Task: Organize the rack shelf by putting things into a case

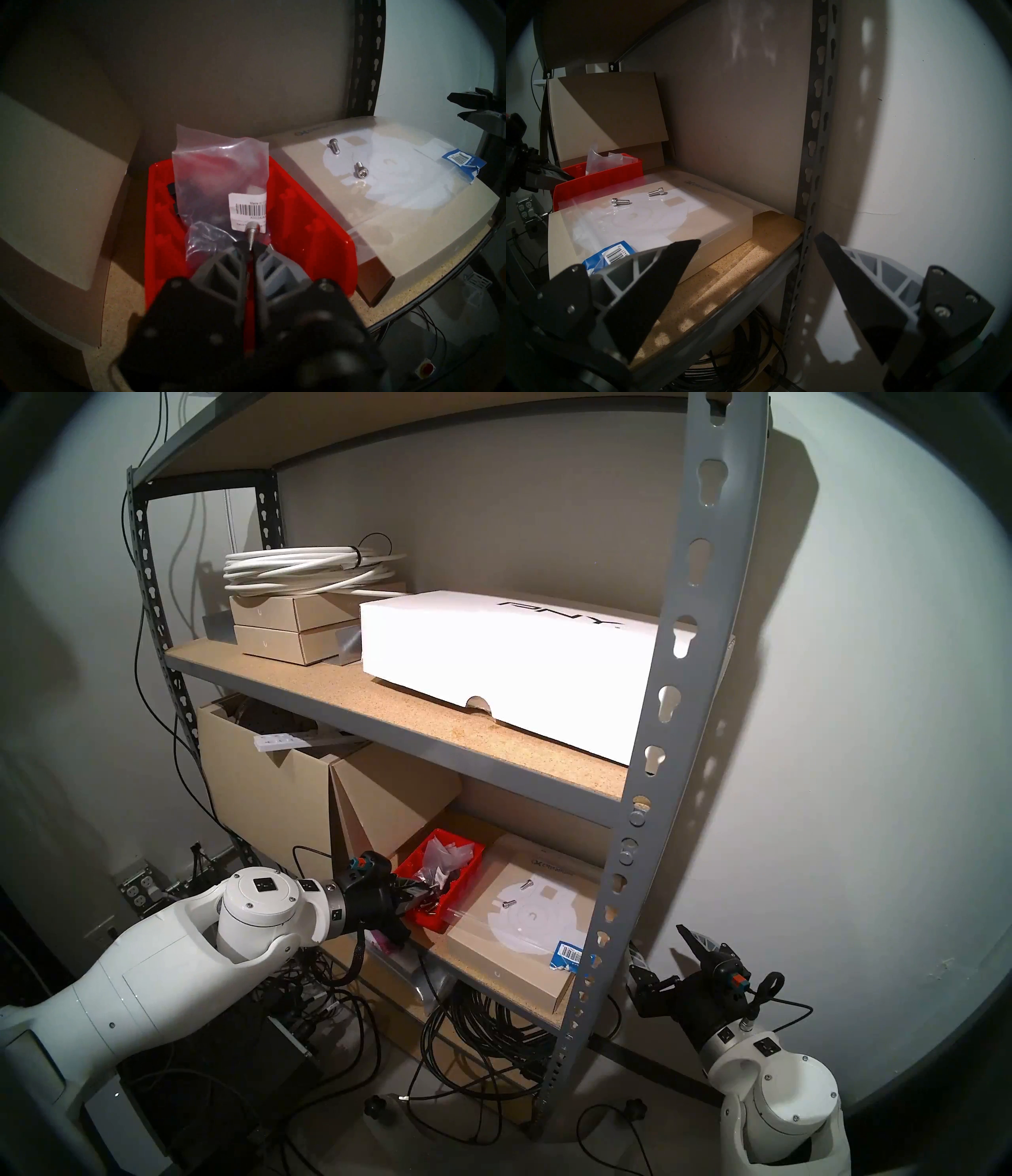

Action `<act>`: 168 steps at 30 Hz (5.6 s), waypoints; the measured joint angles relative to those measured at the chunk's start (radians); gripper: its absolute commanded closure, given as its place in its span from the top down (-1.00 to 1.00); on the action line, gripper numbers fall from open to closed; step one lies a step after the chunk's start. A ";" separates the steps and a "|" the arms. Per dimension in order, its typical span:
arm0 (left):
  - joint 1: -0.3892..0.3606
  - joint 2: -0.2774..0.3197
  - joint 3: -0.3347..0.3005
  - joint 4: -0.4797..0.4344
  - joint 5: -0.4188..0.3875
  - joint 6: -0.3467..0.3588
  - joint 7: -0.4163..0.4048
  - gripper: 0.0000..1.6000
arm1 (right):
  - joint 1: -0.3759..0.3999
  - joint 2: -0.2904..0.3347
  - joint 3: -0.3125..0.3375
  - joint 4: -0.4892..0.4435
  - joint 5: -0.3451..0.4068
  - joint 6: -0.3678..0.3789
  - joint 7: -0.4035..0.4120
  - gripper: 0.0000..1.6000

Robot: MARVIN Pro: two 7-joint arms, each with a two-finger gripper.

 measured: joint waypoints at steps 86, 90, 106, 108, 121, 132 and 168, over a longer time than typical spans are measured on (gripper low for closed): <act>-0.100 -0.146 0.111 -0.073 0.089 0.060 -0.067 0.15 | 0.001 -0.007 0.003 0.000 -0.005 0.000 0.007 1.00; -0.101 -0.149 0.116 -0.073 0.100 0.072 -0.062 0.15 | 0.001 -0.007 0.003 0.000 -0.005 0.000 0.007 1.00; -0.108 -0.164 0.130 -0.038 0.135 0.082 -0.073 0.15 | 0.001 -0.009 0.004 0.000 -0.006 -0.001 0.008 1.00; -0.109 -0.167 0.132 -0.033 0.138 0.081 -0.077 0.13 | 0.001 -0.009 0.004 0.000 -0.007 -0.001 0.008 1.00; -0.118 -0.189 0.140 -0.009 0.164 0.082 -0.088 0.03 | 0.001 -0.010 0.005 0.000 -0.007 -0.001 0.009 1.00; -0.125 -0.209 0.147 0.012 0.183 0.082 -0.093 0.06 | 0.002 -0.011 0.005 0.000 -0.008 -0.001 0.010 1.00; -0.082 -0.162 0.087 -0.056 0.136 0.070 -0.061 -0.38 | 0.002 -0.014 0.007 0.000 -0.010 -0.001 0.013 1.00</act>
